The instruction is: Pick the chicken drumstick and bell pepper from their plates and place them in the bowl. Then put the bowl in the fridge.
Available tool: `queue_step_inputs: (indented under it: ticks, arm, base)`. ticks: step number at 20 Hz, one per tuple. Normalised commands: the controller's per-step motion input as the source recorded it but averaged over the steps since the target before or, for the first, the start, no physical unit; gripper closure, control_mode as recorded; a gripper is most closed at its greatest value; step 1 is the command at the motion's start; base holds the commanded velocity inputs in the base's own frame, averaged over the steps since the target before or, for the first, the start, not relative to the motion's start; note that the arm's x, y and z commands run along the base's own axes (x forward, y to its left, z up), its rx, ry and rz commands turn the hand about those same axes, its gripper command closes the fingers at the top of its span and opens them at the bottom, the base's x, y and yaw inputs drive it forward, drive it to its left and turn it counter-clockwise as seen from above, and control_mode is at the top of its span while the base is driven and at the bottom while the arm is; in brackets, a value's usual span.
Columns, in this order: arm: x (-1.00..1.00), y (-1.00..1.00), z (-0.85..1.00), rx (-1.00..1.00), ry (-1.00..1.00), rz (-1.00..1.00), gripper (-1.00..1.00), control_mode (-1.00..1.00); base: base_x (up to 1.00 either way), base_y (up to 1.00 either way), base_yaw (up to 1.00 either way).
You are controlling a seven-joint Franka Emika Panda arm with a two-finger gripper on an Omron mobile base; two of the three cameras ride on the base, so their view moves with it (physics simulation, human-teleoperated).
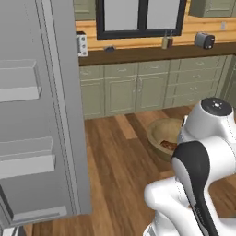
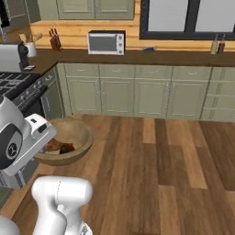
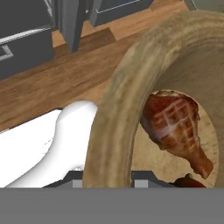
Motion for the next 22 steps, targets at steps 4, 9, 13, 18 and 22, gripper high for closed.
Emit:
queue_step_inputs:
  ticks: [4,9,13,18,22]
  arm:
    - [0.0,0.0,0.0,0.0,0.0,0.0,1.0,1.0]
    - [0.0,0.0,0.0,0.0,0.0,0.0,1.0,1.0]
    - [0.0,0.0,0.0,0.0,0.0,0.0,1.0,1.0]
    - [0.0,0.0,0.0,0.0,0.0,0.0,1.0,1.0]
    - [0.0,0.0,0.0,0.0,0.0,0.0,1.0,1.0]
  base:
    - [-0.15,0.03,0.3]
    - [0.0,0.1,0.45]
    - [-0.01,0.3,0.47]
    - [0.07,0.3,0.49]
    - [0.09,0.47,0.53]
